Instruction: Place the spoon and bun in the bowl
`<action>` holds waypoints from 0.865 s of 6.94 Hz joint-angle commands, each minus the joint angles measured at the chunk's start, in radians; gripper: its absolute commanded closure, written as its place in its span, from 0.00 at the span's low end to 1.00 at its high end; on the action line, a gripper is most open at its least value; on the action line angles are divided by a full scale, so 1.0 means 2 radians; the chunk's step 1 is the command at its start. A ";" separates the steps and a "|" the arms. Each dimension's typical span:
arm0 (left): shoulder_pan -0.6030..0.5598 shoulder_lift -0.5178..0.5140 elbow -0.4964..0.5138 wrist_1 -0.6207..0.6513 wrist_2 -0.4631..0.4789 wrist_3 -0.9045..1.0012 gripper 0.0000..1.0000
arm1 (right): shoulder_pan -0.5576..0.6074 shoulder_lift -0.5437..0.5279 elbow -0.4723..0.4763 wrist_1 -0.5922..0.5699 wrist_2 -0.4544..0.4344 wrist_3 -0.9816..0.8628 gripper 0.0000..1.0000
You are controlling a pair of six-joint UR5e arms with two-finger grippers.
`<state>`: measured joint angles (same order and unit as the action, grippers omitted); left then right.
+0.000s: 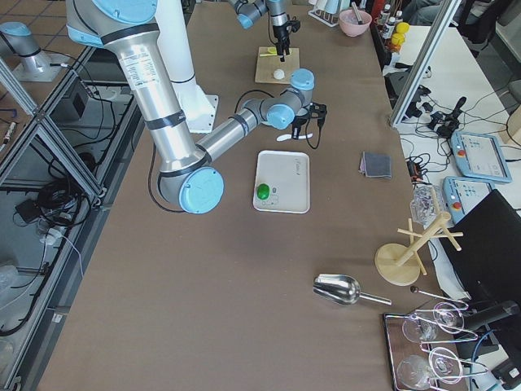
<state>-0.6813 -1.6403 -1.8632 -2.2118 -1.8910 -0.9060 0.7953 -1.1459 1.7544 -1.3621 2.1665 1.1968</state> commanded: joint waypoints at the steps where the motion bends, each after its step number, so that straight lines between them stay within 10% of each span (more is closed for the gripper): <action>1: 0.043 -0.002 -0.003 0.000 0.040 -0.021 0.03 | -0.027 0.025 0.001 0.000 -0.013 0.039 1.00; 3: 0.048 -0.006 0.005 0.000 0.049 -0.021 0.05 | -0.044 0.038 0.002 0.000 -0.027 0.056 1.00; 6: 0.056 -0.033 0.017 0.004 0.052 -0.071 0.57 | -0.059 0.045 0.003 -0.001 -0.039 0.064 1.00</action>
<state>-0.5752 -1.6696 -1.8473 -2.2096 -1.7889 -1.0025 0.6865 -1.0603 1.7591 -1.3632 2.0944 1.3193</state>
